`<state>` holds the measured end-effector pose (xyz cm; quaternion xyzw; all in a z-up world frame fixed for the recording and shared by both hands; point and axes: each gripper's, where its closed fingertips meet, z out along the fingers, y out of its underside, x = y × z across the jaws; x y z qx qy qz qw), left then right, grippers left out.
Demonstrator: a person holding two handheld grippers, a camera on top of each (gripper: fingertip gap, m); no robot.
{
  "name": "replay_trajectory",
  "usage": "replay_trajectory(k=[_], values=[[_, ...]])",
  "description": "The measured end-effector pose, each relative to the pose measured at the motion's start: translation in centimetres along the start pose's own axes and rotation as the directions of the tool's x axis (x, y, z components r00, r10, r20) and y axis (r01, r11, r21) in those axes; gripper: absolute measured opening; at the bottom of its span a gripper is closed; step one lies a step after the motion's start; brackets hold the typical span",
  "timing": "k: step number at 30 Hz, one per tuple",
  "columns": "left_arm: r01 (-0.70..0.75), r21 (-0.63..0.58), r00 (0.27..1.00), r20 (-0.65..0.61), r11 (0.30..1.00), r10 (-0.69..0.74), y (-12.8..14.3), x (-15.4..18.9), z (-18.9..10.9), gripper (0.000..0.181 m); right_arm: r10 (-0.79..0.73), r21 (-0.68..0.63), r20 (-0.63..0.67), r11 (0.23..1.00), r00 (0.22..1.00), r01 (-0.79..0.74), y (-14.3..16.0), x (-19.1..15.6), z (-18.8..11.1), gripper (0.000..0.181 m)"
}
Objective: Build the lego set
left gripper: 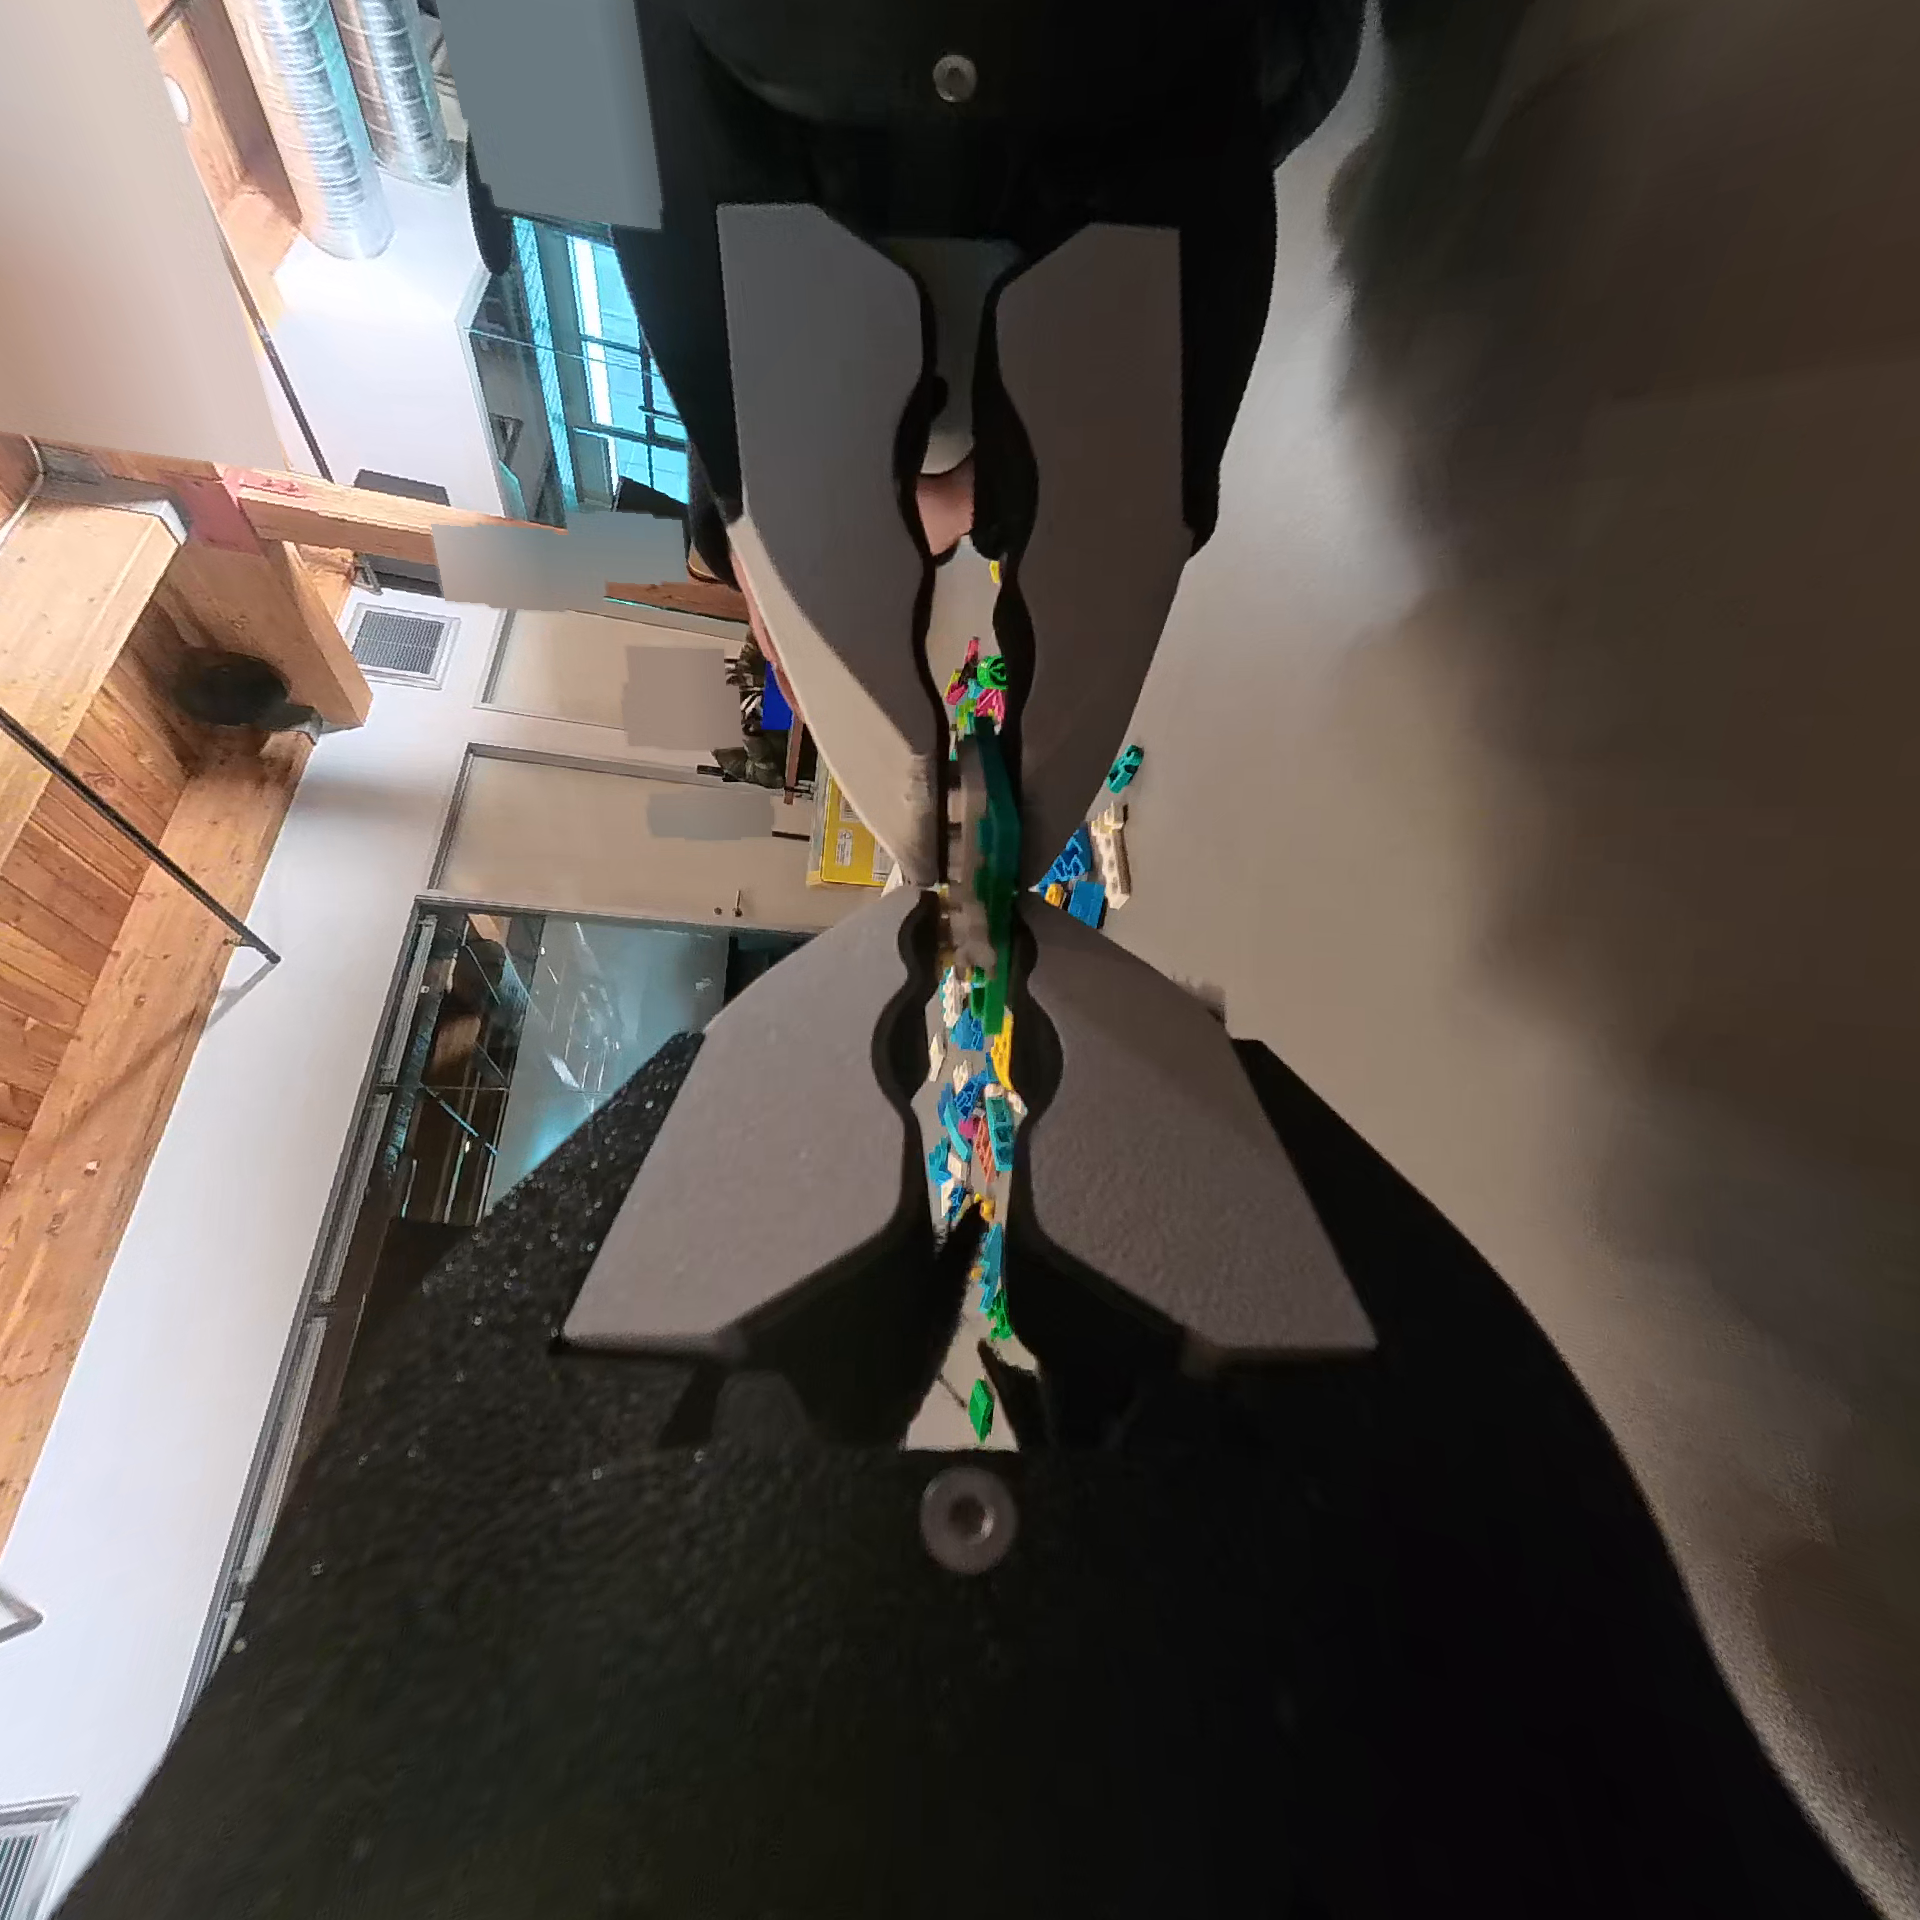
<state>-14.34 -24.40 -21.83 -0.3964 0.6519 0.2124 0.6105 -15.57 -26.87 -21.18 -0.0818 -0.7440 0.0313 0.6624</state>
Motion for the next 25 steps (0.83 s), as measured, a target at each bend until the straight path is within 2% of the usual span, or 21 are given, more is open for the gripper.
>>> replay_trajectory(k=[9, 15, 25], values=[[0.065, -0.011, 0.998, -0.027, 0.998, -0.065, 0.1, -0.2, -0.1, 0.01, 0.041, 0.006, -0.008, 0.999, 0.999, -0.041, 0.0, 0.3, 0.0, 0.007], [0.184, 0.025, 0.983, -0.016, 0.983, -0.184, -0.1, -0.9, -0.2, 0.01, 0.088, 0.019, -0.065, 0.996, 0.994, -0.087, 0.1, 1.3, -0.3, 0.01], [0.175, 0.028, 0.984, -0.023, 0.984, -0.175, -0.2, -0.9, -0.3, 0.01, 0.128, 0.008, -0.023, 0.992, 0.992, -0.128, 0.0, 1.2, -0.5, 0.007]])
